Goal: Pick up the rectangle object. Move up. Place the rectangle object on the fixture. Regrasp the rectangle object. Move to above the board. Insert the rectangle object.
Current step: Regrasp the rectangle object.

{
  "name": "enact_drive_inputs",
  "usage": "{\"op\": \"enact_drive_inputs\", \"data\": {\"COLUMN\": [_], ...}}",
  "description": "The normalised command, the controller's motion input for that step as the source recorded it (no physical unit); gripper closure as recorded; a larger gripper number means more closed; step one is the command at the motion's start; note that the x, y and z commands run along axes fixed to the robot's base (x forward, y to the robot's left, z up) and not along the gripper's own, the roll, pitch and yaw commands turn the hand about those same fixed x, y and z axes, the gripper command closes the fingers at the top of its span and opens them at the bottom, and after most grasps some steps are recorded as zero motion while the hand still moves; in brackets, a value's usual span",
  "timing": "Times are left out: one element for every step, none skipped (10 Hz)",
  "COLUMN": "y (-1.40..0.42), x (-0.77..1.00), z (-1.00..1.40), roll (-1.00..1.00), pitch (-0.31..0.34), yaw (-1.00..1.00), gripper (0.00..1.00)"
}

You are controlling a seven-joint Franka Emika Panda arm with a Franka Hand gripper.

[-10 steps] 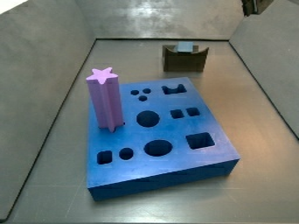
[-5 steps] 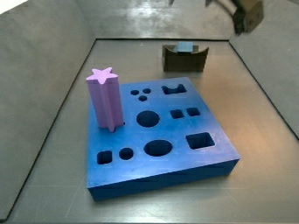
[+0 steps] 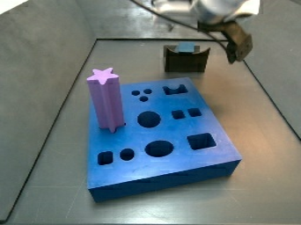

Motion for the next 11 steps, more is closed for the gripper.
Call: {"op": "enact_drive_inputs", "data": {"y": [0.03, 0.02, 0.02, 0.01, 0.01, 0.0, 0.0, 0.0, 0.0, 0.0, 0.0], "x": [0.11, 0.11, 0.1, 0.09, 0.08, 0.08, 0.03, 0.01, 0.01, 0.01, 0.01], "z": [-1.0, -0.9, -0.75, -0.65, -0.41, -0.32, -0.21, -0.19, -0.19, -0.19, -0.19], "roll": [0.12, 0.12, 0.11, 0.11, 0.11, 0.1, 0.09, 0.09, 0.09, 0.09, 0.08], "pitch": [-0.204, -0.181, -0.157, -0.136, -0.079, -0.054, 0.004, 0.002, 0.003, 0.004, 0.007], "yaw": [0.04, -0.01, -0.03, -0.05, -0.06, -0.06, -0.06, -0.05, -0.04, -0.04, -0.03], "gripper": [0.0, 0.0, 0.0, 0.0, 0.0, 0.0, 0.0, 0.0, 0.0, 0.0, 0.0]}}
